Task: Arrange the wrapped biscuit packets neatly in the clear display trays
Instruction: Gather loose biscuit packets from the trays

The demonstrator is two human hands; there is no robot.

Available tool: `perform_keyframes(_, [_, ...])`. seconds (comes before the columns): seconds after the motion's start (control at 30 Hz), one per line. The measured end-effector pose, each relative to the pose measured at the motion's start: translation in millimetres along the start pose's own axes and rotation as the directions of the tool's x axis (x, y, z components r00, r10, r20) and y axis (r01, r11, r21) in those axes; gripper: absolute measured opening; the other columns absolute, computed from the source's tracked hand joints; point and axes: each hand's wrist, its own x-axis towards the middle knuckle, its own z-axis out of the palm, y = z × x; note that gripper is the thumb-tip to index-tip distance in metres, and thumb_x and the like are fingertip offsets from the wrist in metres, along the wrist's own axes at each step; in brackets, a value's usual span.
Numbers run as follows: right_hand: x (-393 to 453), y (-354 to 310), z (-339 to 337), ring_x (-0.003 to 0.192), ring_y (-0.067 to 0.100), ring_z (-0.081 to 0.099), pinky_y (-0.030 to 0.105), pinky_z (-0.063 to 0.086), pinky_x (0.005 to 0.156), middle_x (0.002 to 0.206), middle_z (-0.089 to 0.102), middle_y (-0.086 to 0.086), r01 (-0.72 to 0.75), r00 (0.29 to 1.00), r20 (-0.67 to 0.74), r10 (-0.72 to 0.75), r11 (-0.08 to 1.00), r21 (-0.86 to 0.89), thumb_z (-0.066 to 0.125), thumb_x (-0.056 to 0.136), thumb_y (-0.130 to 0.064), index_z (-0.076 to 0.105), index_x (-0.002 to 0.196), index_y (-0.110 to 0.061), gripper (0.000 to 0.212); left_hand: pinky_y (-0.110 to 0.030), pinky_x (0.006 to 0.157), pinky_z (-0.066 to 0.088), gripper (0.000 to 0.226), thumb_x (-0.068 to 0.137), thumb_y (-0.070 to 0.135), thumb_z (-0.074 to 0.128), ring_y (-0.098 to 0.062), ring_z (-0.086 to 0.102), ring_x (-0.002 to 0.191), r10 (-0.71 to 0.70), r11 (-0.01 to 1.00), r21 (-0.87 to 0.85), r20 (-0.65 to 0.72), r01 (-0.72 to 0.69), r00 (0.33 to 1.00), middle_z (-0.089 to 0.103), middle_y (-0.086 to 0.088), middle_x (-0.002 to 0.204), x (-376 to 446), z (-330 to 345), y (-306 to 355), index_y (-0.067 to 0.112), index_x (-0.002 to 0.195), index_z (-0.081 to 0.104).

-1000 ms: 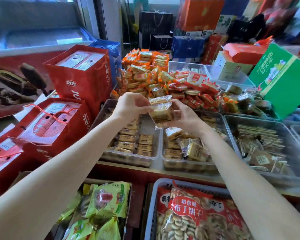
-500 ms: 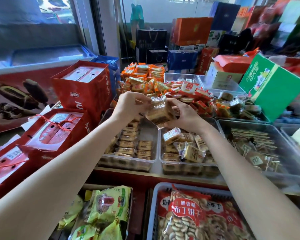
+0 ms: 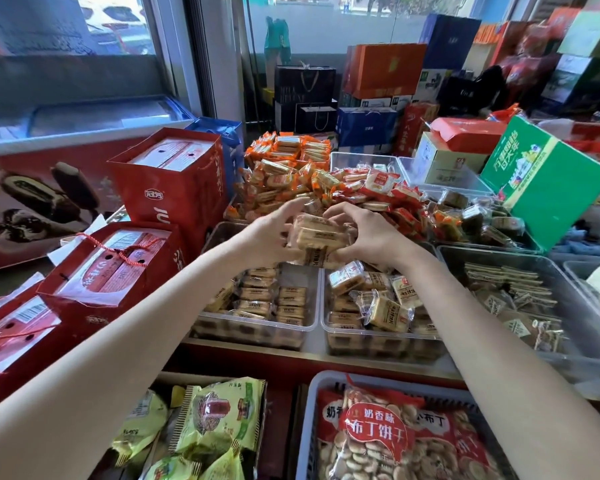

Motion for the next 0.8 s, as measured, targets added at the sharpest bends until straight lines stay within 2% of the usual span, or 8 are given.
perform_keyframes(0.07, [2,-2,3,0.104,0.011,0.058,0.011,0.047,0.082,0.119,0.059,0.000,0.034,0.999,-0.026,-0.033,0.998,0.054,0.081,0.071,-0.014,0.048,0.127,-0.019,0.065,-0.027,0.098,0.040,0.085,0.075,0.006,0.075,-0.020,0.046,0.125,0.034,0.997,0.078,-0.060,-0.029,0.998,0.045,-0.004,0.139,3,9,1,0.023,0.145,0.030])
perform_keyframes(0.17, [-1,-5,3,0.112,0.011,0.058,0.022,0.047,0.098,0.120,0.060,0.001,0.082,0.996,-0.057,-0.070,0.968,0.236,0.081,0.071,-0.011,0.047,0.126,-0.017,0.065,-0.026,0.092,0.041,0.075,0.072,0.015,0.080,-0.021,0.054,0.112,-0.048,0.997,0.060,-0.082,0.053,0.995,0.051,-0.005,0.132,6,9,-3,0.018,0.138,0.043])
perform_keyframes(0.23, [-4,-3,-2,0.114,0.011,0.058,0.021,0.045,0.099,0.123,0.060,0.002,0.088,0.996,-0.067,-0.065,0.887,0.454,0.077,0.074,-0.011,0.048,0.126,-0.015,0.060,-0.030,0.089,0.047,0.070,0.072,0.010,0.079,-0.019,0.059,0.098,-0.100,0.990,-0.108,-0.041,0.095,0.994,0.056,-0.007,0.127,4,6,-7,0.016,0.134,0.047])
perform_keyframes(0.3, [-5,1,-8,0.112,0.009,0.059,0.023,0.047,0.097,0.120,0.063,0.001,0.097,0.992,-0.120,-0.039,0.837,0.538,0.071,0.078,-0.022,0.056,0.120,-0.016,0.045,-0.030,0.089,0.050,0.069,0.073,0.002,0.077,-0.019,0.063,0.093,-0.111,0.950,-0.294,0.002,0.106,0.994,0.061,-0.009,0.122,-1,1,-10,0.016,0.134,0.047])
perform_keyframes(0.4, [-3,6,-11,0.089,0.000,0.065,0.021,0.052,0.085,0.099,0.070,-0.004,0.069,0.985,-0.174,-0.010,0.939,0.338,0.069,0.083,-0.020,0.069,0.104,-0.015,0.021,-0.023,0.089,0.051,0.068,0.074,-0.002,0.073,-0.019,0.064,0.100,-0.086,0.904,-0.417,0.029,0.090,0.996,0.062,-0.004,0.121,-5,-7,-16,0.021,0.132,0.047])
perform_keyframes(0.63, [9,-5,-4,0.065,-0.002,0.060,0.005,0.048,0.065,0.079,0.066,-0.003,0.160,0.899,-0.421,-0.124,0.986,0.051,0.075,0.078,-0.010,0.074,0.089,-0.003,0.013,-0.024,0.088,0.052,0.065,0.076,-0.002,0.072,-0.025,0.065,0.102,-0.077,0.901,-0.425,0.028,0.082,0.997,0.061,-0.002,0.123,-4,-13,-17,0.021,0.132,0.048])
perform_keyframes(0.7, [11,-5,-1,0.057,-0.005,0.062,0.004,0.048,0.062,0.079,0.066,-0.002,0.157,0.887,-0.451,-0.103,0.984,0.083,0.072,0.080,-0.005,0.073,0.088,0.000,0.009,-0.022,0.085,0.052,0.065,0.076,-0.001,0.072,-0.025,0.065,0.100,-0.089,0.916,-0.389,0.036,0.096,0.995,0.061,-0.001,0.122,-3,-13,-18,0.022,0.132,0.048])
perform_keyframes(0.8, [14,-2,6,0.058,0.008,0.068,0.024,0.058,0.060,0.081,0.071,0.013,0.106,0.910,-0.413,0.035,0.944,0.314,0.068,0.082,0.000,0.069,0.086,0.001,0.004,-0.019,0.086,0.050,0.067,0.077,0.001,0.073,-0.017,0.066,0.096,-0.115,0.917,-0.378,0.053,0.127,0.992,0.063,0.000,0.120,-1,-13,-20,0.021,0.135,0.047])
